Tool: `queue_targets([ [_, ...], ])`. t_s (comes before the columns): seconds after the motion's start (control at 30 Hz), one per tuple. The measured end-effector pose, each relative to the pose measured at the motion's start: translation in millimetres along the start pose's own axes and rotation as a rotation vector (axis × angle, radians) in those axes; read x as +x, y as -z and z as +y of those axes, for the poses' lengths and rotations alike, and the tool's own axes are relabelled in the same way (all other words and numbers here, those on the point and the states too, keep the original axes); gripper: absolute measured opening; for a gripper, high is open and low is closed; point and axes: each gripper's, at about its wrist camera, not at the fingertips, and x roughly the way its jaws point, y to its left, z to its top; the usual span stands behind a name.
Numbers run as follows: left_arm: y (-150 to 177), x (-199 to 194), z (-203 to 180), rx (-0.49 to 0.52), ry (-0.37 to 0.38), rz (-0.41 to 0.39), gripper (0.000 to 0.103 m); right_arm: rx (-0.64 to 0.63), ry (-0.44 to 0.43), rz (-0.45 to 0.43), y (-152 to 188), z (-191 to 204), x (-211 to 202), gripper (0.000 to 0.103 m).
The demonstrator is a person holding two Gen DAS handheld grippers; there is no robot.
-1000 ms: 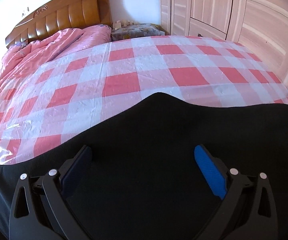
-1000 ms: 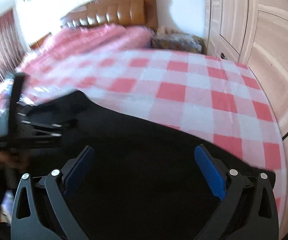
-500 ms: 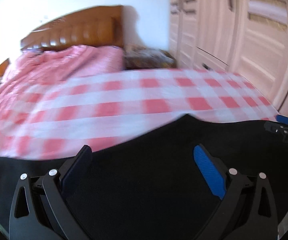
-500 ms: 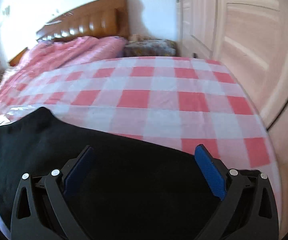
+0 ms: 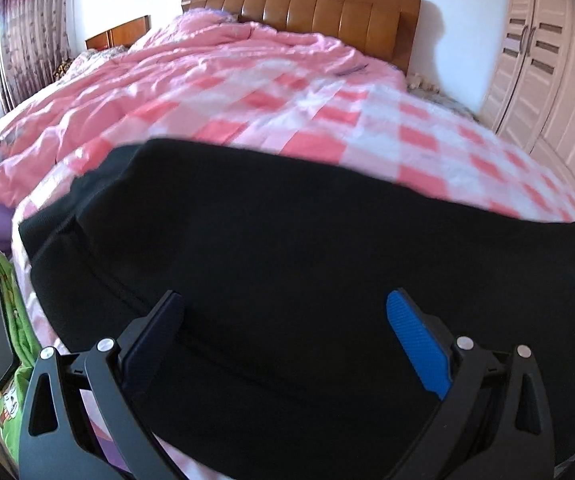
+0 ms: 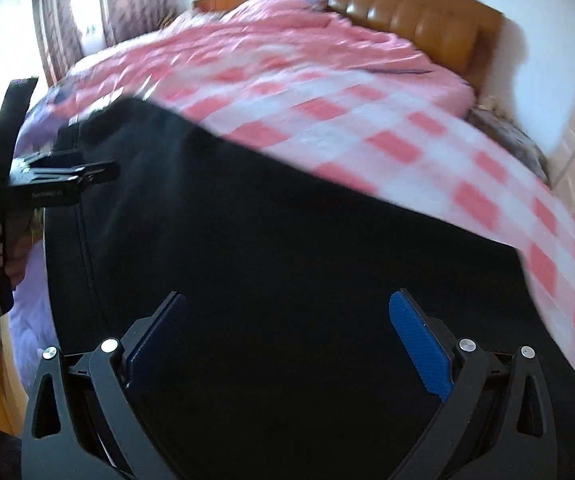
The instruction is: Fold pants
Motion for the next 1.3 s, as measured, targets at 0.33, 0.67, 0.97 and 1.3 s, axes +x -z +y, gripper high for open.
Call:
queue_targets([
  [0.33,-6.0,18.1,4.1,0.049,0.02,-0.023,0.102,0.102,0.04,0.038,14.4,-29.5,10.7,0.099],
  [0.67,0.4,-59.2,144.7,-0.403,0.182,-0.175,0.101,0.129,0.074,0.025,17.7,-31.8,13.8,0.099],
  [0.97,-5.1,0.8,207.6,-0.576,0.457,-0.082,0.091,0.13,0.075,0.025,17.8,-31.7,14.8,0.099],
  [1.3,-36.9,38.1,194.7,-0.466,0.376,-0.079,0.061,0.125,0.112,0.021,14.4,-26.6,11.6,0.099],
])
